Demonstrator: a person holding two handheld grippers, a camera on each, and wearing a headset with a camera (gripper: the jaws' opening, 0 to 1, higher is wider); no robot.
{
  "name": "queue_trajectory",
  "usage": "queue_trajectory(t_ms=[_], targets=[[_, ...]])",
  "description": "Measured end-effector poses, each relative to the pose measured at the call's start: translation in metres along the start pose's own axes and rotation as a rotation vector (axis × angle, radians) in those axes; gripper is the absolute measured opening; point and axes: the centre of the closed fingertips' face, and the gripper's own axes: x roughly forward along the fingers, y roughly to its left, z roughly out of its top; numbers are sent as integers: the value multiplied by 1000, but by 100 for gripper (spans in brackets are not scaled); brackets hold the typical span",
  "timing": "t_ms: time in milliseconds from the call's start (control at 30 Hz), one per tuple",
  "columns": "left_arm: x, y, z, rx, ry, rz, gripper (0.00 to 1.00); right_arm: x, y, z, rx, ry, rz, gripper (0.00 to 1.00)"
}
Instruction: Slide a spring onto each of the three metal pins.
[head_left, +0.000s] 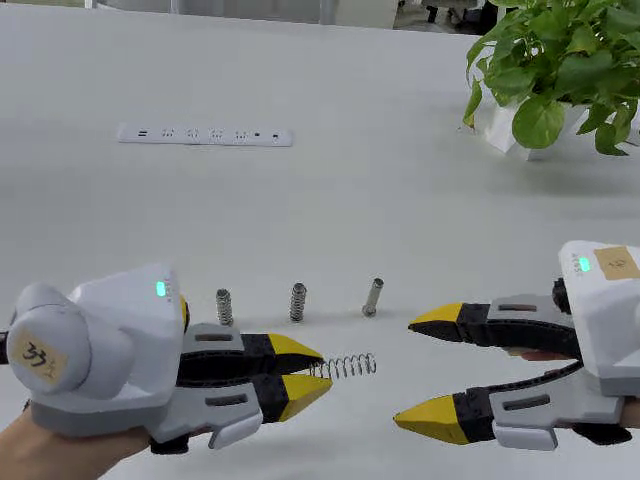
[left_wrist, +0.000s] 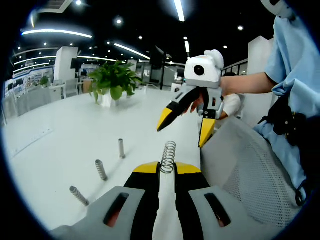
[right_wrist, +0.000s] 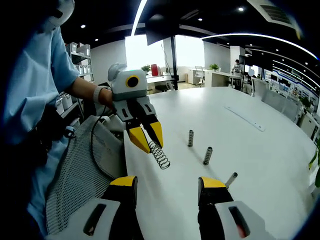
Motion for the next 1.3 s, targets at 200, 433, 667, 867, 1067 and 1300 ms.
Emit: queue_trajectory(t_ms=[200, 433, 667, 867, 1067, 1300], targets=[[-10, -3, -3, 0, -2, 12, 7, 11, 10, 12, -63, 2, 84, 38], [-16, -7, -8, -2, 5, 11, 7, 23, 18, 13, -164, 28, 140, 30], [-18, -9, -8, -3, 3, 15, 7, 27, 24, 19, -201, 17, 188, 18], [-18, -9, -8, -6, -1, 14, 7, 31, 28, 16, -221, 30, 211, 12], [-18, -9, -7, -6, -2, 10, 7, 33, 26, 15, -219, 28, 211, 8], [-18, -8, -9, -12, 1, 11, 7, 34, 25, 14, -208, 31, 213, 7]])
